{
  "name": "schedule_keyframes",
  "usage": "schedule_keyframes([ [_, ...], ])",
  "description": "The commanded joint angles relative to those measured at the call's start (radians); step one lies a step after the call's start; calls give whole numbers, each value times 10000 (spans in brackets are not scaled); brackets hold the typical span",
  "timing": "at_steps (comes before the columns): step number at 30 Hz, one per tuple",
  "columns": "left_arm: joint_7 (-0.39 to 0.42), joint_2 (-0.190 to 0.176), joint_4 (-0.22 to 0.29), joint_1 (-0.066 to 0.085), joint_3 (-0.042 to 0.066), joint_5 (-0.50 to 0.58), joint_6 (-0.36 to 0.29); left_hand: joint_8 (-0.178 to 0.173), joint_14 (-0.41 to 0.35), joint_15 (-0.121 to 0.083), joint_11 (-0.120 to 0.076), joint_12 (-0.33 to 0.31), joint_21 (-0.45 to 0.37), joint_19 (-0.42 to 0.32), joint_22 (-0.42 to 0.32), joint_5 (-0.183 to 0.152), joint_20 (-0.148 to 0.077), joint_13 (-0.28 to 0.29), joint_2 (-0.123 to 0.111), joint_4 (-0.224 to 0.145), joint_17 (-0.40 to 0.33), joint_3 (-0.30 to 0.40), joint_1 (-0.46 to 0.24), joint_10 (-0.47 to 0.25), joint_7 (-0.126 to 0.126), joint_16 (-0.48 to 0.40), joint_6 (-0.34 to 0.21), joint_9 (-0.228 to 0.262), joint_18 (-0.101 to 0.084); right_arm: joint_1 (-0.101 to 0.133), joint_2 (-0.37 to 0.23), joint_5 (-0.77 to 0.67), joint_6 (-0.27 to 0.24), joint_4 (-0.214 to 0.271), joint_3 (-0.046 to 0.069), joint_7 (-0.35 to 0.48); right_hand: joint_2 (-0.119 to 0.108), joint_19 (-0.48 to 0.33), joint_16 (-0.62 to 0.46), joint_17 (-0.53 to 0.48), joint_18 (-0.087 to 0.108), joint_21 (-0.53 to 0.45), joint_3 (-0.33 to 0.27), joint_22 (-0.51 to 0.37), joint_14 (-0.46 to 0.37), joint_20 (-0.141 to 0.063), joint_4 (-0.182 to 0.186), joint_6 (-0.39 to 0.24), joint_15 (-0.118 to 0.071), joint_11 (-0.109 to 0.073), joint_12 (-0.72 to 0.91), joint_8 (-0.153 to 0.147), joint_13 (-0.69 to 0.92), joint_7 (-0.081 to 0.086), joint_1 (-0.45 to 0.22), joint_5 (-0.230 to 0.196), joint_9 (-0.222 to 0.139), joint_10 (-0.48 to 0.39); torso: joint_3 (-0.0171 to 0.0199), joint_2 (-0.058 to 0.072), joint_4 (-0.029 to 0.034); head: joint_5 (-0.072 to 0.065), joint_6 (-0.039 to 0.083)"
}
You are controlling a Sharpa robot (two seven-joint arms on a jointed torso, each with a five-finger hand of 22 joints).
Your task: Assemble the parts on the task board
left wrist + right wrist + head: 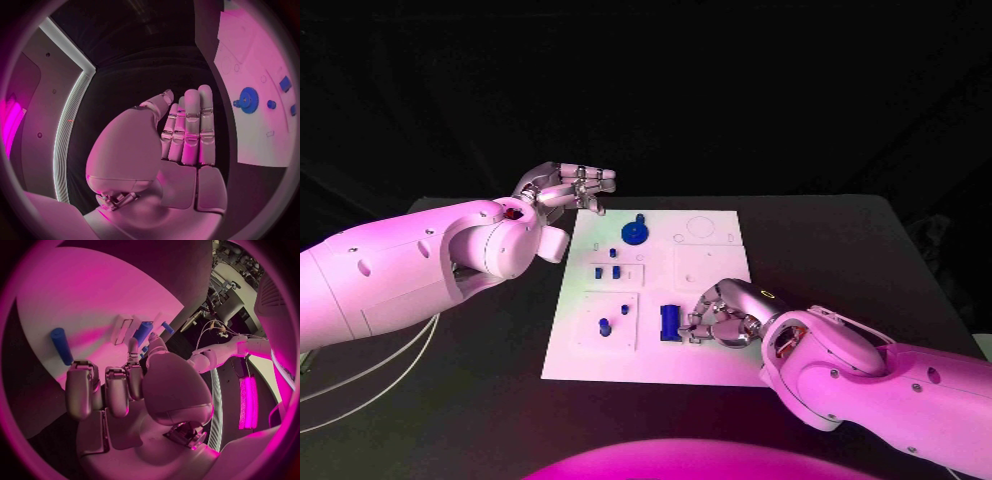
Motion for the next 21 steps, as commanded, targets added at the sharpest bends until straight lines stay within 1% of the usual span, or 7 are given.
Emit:
schedule_keyframes([
  [1,56,4,9,5,4,36,157,34,-65,23,-17,51,-50,53,-10,-28,30,15,13,-28,-17,-7,22,-70,4,50,-85,-12,130,90,-367,335,-348,107,0,486,5,429,32,1812,-141,-154,-9,2116,909,-55,-66,-110,-54,-44,-190,-27,690,6,190,-4,-14,-23,-8,-21,-29,-44,24],
  [5,58,-8,-3,4,-3,36,150,34,-65,23,-17,51,-50,53,-10,-28,30,15,13,-28,-17,-7,22,-70,4,50,-85,-12,130,372,-940,711,-270,279,0,824,6,368,3,1760,-115,-334,-25,2072,896,12,-135,-463,56,105,-401,-352,551,192,397,56,-169,-168,-4,-27,-54,-98,69],
  [6,59,-9,-5,4,-6,36,148,35,-65,23,-17,52,-50,53,-10,-28,30,16,13,-28,-17,-8,22,-71,4,50,-86,-12,130,449,-1103,741,-206,328,-1,860,5,359,2,1759,-111,-360,-28,2066,895,32,-158,-508,80,136,-442,-424,524,223,452,67,-208,-196,-7,-42,-79,-114,76],
  [10,57,-10,-4,3,-19,36,153,36,-66,23,-16,54,-51,53,-10,-28,30,16,11,-30,-17,-9,21,-72,4,51,-87,-12,131,655,-1693,522,138,456,-5,791,-4,363,4,1766,-115,-344,-39,2071,896,66,-197,-548,118,173,-504,-538,486,269,543,77,-272,-234,-7,-64,-119,-181,110],
  [14,59,-7,-4,2,-27,36,163,36,-66,23,-16,54,-51,53,-10,-28,30,16,11,-30,-17,-9,21,-72,4,51,-87,-12,131,706,-2026,88,410,435,-33,613,14,373,5,1771,-121,-309,-31,2080,896,81,-219,-520,129,179,-523,-573,476,272,601,74,-297,-244,4,-73,-149,-226,114],
  [20,60,-1,-6,-5,-36,36,179,36,-66,23,-16,54,-51,53,-10,-28,30,16,11,-30,-17,-9,21,-72,4,51,-87,-12,131,551,-2184,-464,507,366,-70,283,84,388,14,1792,-128,-261,-19,2092,900,96,-202,-446,135,180,-506,-617,495,269,634,74,-336,-225,28,-68,-170,-301,104],
  [21,59,0,-6,-6,-37,36,183,36,-66,23,-16,54,-51,53,-10,-28,30,16,11,-30,-17,-9,21,-72,4,51,-87,-12,131,523,-2177,-510,515,346,-74,228,99,391,14,1792,-130,-251,-21,2095,900,99,-188,-429,135,180,-501,-626,500,268,626,77,-345,-220,19,-70,-152,-322,102],
])
